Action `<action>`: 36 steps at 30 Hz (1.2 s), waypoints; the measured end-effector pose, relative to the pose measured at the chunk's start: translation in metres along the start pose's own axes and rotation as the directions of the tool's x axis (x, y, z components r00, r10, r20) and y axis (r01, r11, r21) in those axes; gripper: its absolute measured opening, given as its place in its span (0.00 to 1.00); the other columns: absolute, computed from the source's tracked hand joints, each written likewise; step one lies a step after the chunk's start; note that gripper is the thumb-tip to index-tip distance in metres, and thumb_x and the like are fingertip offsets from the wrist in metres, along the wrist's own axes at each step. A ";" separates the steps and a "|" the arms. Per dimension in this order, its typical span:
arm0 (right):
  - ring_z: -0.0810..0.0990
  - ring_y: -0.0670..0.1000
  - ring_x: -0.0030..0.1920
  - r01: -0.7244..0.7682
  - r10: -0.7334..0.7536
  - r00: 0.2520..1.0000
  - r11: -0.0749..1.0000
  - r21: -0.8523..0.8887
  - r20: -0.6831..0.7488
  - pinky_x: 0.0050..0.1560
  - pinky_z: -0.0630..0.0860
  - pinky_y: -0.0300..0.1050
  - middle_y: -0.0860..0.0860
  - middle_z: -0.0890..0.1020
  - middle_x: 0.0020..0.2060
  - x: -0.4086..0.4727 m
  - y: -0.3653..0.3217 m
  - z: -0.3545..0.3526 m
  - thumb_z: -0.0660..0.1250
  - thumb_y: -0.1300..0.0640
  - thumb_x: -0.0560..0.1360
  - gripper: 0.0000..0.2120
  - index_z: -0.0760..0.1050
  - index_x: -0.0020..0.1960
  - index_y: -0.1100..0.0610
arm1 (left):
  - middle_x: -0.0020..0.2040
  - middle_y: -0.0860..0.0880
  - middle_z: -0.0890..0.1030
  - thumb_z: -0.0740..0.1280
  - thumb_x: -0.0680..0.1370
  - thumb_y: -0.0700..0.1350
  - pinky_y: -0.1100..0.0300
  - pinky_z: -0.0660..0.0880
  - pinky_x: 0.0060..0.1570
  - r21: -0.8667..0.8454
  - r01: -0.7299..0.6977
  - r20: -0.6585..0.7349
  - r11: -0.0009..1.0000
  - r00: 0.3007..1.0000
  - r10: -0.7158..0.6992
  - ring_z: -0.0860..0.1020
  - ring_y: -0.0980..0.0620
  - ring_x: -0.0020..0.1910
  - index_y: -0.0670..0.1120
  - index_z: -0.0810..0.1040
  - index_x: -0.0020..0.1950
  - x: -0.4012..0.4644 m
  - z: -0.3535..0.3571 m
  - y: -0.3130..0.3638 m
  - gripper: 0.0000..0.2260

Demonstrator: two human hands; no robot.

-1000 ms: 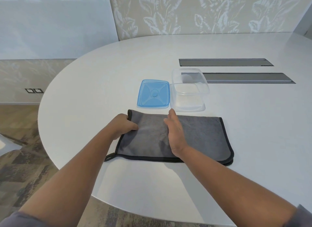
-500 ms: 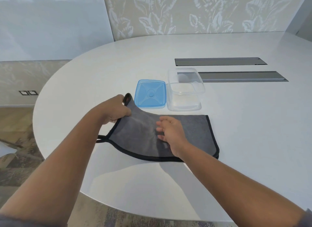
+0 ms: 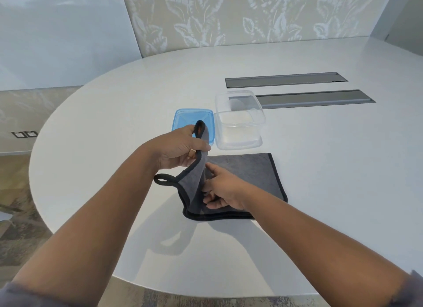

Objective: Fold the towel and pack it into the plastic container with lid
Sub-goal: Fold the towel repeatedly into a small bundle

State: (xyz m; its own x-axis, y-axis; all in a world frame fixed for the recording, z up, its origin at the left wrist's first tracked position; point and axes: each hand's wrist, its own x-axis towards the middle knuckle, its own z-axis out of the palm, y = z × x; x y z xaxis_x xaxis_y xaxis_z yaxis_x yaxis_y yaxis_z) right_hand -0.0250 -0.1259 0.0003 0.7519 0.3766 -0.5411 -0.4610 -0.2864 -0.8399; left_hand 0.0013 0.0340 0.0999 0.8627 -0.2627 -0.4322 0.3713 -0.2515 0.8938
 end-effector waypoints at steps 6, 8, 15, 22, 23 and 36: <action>0.86 0.55 0.34 -0.095 0.109 0.985 0.990 -0.106 0.135 0.31 0.82 0.44 0.57 0.87 0.37 0.011 -0.013 -0.013 0.60 0.62 0.76 0.29 0.61 0.73 0.41 | 0.47 0.39 0.75 0.67 0.81 0.33 0.49 0.70 0.50 -0.148 -0.026 0.037 0.989 0.999 0.032 0.73 0.38 0.49 0.41 0.70 0.71 -0.005 0.008 0.001 0.19; 0.86 0.54 0.32 -0.089 0.104 0.984 0.990 -0.112 0.141 0.29 0.81 0.42 0.58 0.87 0.38 0.014 -0.011 -0.016 0.59 0.62 0.77 0.28 0.61 0.74 0.43 | 0.47 0.40 0.75 0.67 0.81 0.34 0.47 0.69 0.53 -0.202 -0.037 0.029 0.979 0.999 0.044 0.70 0.37 0.54 0.41 0.72 0.70 -0.003 0.011 -0.001 0.18; 0.84 0.51 0.31 0.058 -0.068 0.996 0.986 0.156 0.060 0.36 0.81 0.46 0.51 0.86 0.34 0.008 0.000 -0.028 0.59 0.36 0.73 0.22 0.78 0.53 0.52 | 0.48 0.40 0.80 0.72 0.79 0.38 0.55 0.80 0.39 -0.296 -0.058 -0.104 0.953 0.994 0.028 0.78 0.43 0.46 0.46 0.74 0.68 0.010 0.037 -0.014 0.18; 0.84 0.52 0.39 0.170 -0.202 0.978 0.918 0.358 0.054 0.43 0.82 0.51 0.51 0.85 0.45 -0.020 0.007 -0.093 0.70 0.26 0.69 0.35 0.80 0.60 0.54 | 0.48 0.42 0.82 0.74 0.79 0.40 0.60 0.81 0.35 -0.377 -0.107 -0.072 0.920 0.994 0.086 0.82 0.49 0.37 0.48 0.70 0.70 0.031 0.072 -0.023 0.22; 0.86 0.52 0.43 0.185 -0.223 0.972 0.923 0.337 0.076 0.46 0.83 0.52 0.51 0.86 0.50 -0.023 0.008 -0.097 0.70 0.27 0.70 0.34 0.80 0.63 0.52 | 0.47 0.42 0.82 0.73 0.80 0.41 0.59 0.81 0.35 -0.414 -0.095 -0.031 0.906 0.995 0.090 0.83 0.48 0.37 0.49 0.69 0.71 0.033 0.075 -0.023 0.22; 0.86 0.57 0.40 0.035 -0.022 0.948 0.999 0.034 -0.319 0.33 0.81 0.49 0.58 0.85 0.51 -0.034 0.023 -0.131 0.62 0.65 0.76 0.16 0.77 0.60 0.52 | 0.82 0.51 0.63 0.53 0.84 0.64 0.41 0.52 0.76 0.853 -0.123 -0.046 0.507 0.950 0.308 0.60 0.47 0.80 0.54 0.57 0.83 0.077 0.054 -0.059 0.29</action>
State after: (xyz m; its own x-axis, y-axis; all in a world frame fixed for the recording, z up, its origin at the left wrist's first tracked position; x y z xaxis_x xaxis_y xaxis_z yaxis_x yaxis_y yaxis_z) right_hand 0.0005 -0.2607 0.0048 0.8729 0.0824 -0.4809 -0.4504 -0.2425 -0.8592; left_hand 0.0271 -0.0215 0.0080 0.9499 -0.2842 -0.1298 -0.2110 -0.8898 0.4046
